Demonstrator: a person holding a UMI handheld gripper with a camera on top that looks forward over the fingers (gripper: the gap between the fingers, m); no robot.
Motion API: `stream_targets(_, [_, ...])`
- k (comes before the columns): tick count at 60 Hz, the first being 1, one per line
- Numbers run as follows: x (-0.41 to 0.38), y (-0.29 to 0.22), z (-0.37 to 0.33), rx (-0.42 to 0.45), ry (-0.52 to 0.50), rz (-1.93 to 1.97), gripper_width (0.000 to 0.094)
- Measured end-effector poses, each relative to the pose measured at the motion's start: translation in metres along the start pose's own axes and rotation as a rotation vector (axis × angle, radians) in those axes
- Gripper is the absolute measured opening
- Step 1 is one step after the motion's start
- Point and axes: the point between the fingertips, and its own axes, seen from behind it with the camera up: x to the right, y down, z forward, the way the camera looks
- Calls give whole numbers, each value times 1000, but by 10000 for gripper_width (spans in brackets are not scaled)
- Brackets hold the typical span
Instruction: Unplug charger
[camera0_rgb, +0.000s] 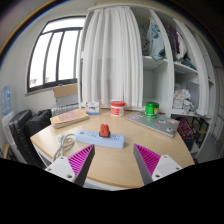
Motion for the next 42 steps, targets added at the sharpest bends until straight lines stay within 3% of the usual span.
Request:
stream_targets(20, [-25, -18, 112, -24, 59, 11, 775])
stream_targets(23, [-24, -10, 123, -53, 72, 27, 680])
stream_targets(26, [-25, -7, 127, -70, 76, 50, 494])
stream_targets(28, [-31, -7, 128, -64, 62, 45, 280])
stream_targets(42, [-29, -6, 125, -38, 71, 1, 172])
